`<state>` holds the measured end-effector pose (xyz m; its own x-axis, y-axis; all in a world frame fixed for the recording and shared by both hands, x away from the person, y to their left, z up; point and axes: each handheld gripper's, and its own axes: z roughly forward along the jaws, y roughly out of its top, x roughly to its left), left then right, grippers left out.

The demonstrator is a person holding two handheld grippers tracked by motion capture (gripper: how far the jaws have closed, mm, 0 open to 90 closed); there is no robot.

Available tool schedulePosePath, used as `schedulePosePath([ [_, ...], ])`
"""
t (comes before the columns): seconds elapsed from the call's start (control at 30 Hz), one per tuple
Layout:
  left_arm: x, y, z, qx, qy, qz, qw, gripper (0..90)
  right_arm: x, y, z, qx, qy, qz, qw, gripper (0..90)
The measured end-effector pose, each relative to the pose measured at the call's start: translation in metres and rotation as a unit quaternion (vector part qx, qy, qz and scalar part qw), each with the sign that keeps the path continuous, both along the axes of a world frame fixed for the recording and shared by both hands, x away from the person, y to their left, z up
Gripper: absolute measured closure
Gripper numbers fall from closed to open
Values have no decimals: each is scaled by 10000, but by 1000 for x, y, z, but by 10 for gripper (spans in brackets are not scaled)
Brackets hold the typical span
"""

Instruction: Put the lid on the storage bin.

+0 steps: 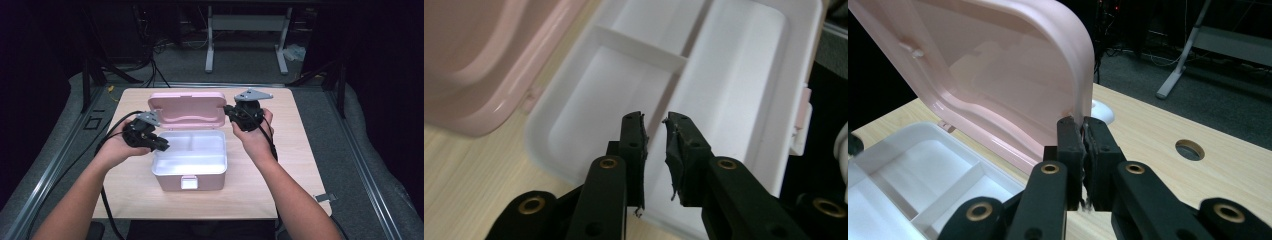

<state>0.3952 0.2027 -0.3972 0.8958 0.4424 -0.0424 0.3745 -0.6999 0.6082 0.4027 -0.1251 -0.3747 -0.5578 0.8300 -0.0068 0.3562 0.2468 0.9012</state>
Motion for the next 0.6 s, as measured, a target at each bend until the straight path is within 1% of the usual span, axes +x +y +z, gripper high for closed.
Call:
schedulePosePath([
  [0.03,2,7,0,-44,24,96,9999,791,0,0,0,-4,13,9,10000,865],
  [0.07,3,11,-1,-92,28,188,9998,806,0,0,0,-9,8,10,10000,865],
  [0.1,5,16,0,-100,30,306,9995,815,0,0,0,-10,7,9,10000,865],
  [0.13,7,22,1,-148,-16,429,9990,835,0,0,0,-13,4,10,10000,865],
  [0.17,9,26,1,-224,12,513,9984,847,-1,0,0,-15,1,14,10000,865],
  [0.2,10,30,2,-278,-4,573,9980,863,-1,0,0,-22,-5,10,10000,865],
  [0.23,12,34,3,-340,-11,669,9972,876,-1,0,0,-26,-9,4,10000,865],
  [0.27,14,37,5,-361,-27,744,9966,889,-1,-1,0,7,4,63,10000,865],
  [0.3,17,41,7,-376,-44,822,9959,900,-1,-1,0,12,-4,50,10000,865],
  [0.33,20,45,10,-422,-76,927,9948,900,-1,-1,0,28,9,65,10000,865],
  [0.43,27,53,18,-440,-144,1032,9936,900,-2,-1,-1,27,9,63,10000,865],
  [0.5,33,56,27,-449,-238,1080,9929,900,-2,-1,-1,19,9,66,10000,865],
  [0.6,39,58,38,-490,-324,1159,9915,900,-2,-1,-1,32,4,92,10000,865],
])
